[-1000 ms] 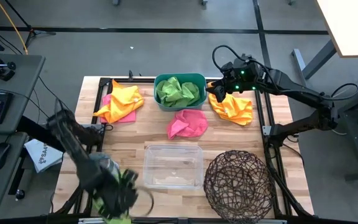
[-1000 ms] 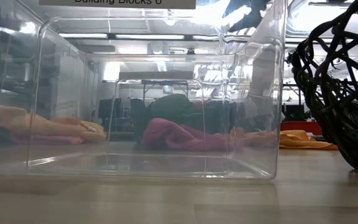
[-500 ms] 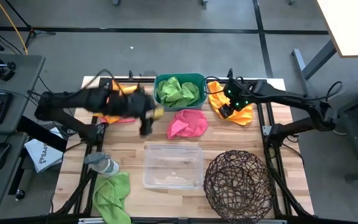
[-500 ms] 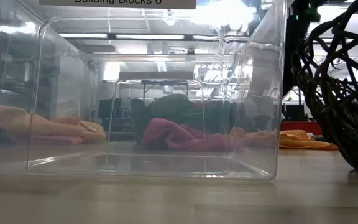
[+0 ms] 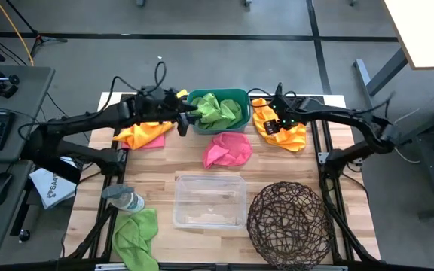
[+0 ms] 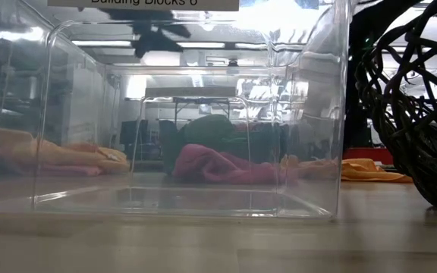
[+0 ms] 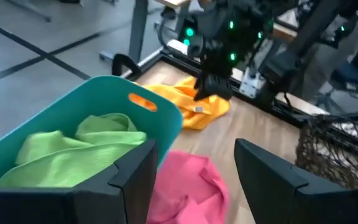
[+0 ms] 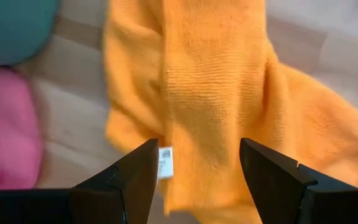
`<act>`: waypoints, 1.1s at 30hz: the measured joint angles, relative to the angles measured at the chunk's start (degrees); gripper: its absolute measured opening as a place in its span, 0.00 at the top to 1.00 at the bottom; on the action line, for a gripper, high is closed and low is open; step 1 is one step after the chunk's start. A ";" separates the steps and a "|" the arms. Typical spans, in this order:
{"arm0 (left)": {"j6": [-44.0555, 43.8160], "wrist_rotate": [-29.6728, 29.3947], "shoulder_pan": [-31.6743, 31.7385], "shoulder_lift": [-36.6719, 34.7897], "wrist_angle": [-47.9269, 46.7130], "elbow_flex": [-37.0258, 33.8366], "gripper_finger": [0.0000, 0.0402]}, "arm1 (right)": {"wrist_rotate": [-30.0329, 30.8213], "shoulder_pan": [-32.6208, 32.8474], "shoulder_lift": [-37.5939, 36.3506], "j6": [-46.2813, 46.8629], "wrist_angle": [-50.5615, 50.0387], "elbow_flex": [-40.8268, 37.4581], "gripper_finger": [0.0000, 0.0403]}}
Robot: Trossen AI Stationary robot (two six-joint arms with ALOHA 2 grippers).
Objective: Sort microfiber towel by color & place in baskets
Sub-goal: Put the right light orange microfiber cloth into the transparent bin
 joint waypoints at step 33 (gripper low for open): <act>2.54 -1.33 6.35 -19.68 28.79 -4.41 0.50 | 9.97 13.85 -15.98 10.24 0.38 12.30 0.99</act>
